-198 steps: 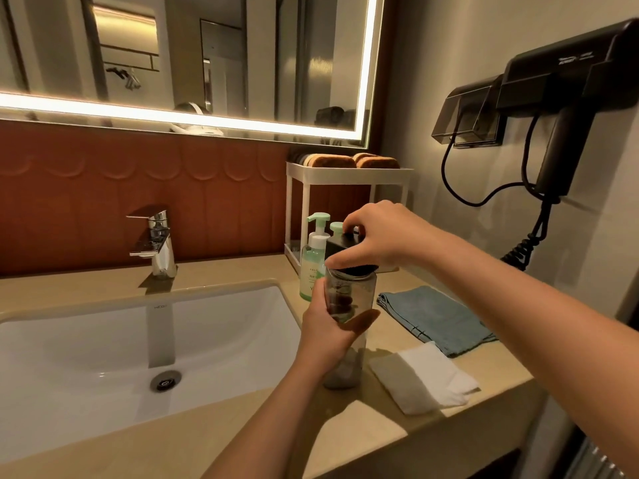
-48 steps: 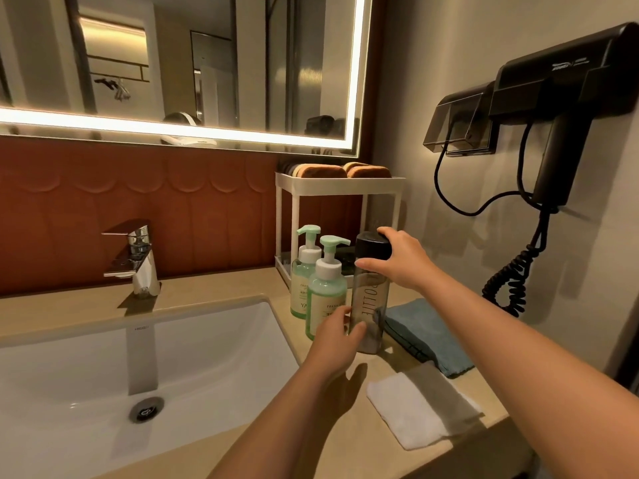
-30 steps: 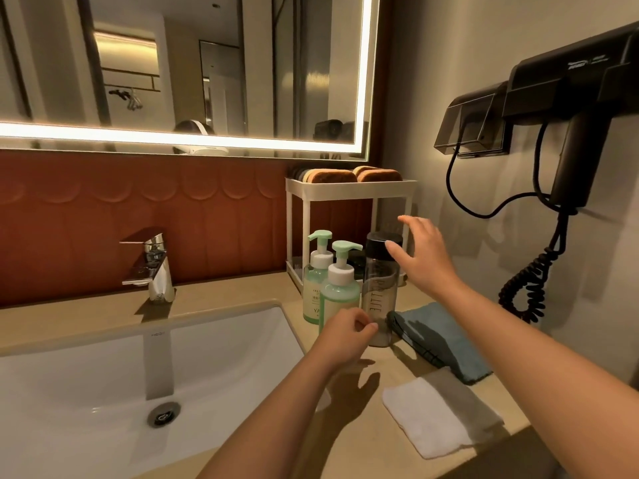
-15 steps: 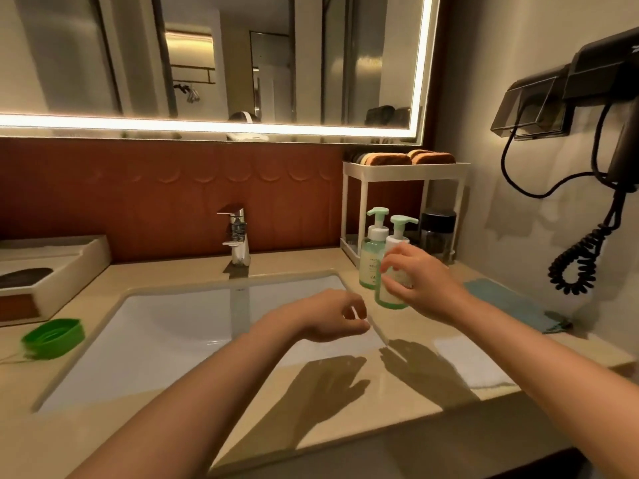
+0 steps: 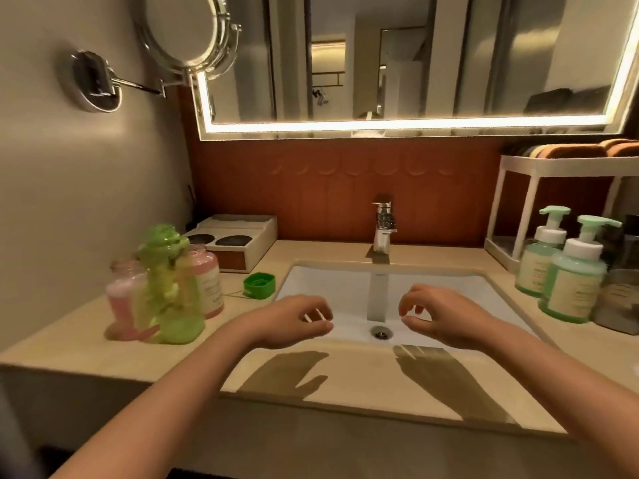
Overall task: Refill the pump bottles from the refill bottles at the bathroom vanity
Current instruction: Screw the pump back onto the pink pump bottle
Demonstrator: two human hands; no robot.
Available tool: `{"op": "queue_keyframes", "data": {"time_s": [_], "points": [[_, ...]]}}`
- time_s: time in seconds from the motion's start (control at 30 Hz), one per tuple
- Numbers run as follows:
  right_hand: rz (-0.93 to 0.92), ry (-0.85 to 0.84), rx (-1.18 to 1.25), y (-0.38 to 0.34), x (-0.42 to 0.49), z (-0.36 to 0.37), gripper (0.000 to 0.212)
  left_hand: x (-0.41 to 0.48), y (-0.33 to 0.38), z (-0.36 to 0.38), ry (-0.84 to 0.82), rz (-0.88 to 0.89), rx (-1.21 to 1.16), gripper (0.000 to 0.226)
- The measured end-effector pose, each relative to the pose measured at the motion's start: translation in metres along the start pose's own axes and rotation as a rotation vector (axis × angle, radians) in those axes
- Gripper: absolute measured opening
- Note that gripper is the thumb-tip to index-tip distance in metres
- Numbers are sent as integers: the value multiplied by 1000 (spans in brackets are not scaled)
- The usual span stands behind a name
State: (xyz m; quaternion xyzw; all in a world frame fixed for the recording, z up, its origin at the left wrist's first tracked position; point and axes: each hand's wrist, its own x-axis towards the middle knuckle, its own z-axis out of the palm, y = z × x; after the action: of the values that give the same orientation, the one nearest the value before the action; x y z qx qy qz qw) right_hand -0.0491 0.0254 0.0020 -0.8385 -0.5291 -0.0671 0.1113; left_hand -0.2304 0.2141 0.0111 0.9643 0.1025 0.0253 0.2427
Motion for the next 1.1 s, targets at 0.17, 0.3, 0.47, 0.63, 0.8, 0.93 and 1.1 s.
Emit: {"op": "queue_keyframes", "data": {"time_s": [0.17,0.3,0.47,0.63,0.8,0.93,1.1], "points": [[-142,-56,15,-48,36,28,17,-54,-65,-16,188,-137,-44,25],[-179,-99,40,-83,61,45,19,-86,-100,-26,378,-206,-106,18],[-230,-140,67,-126,90,61,21,-117,-142,-40,634,-274,-117,3],[-267,-183,103,-167,114,72,28,-126,-179,-49,956,-422,-215,24],[-218,-162,146,-197,133,85,41,-122,-210,-54,945,-518,-215,98],[-199,-94,181,-213,141,91,47,-112,-220,-59,890,-410,-701,103],[-185,-121,181,-225,151,99,41,-103,-239,-63,867,-369,-1002,96]]}}
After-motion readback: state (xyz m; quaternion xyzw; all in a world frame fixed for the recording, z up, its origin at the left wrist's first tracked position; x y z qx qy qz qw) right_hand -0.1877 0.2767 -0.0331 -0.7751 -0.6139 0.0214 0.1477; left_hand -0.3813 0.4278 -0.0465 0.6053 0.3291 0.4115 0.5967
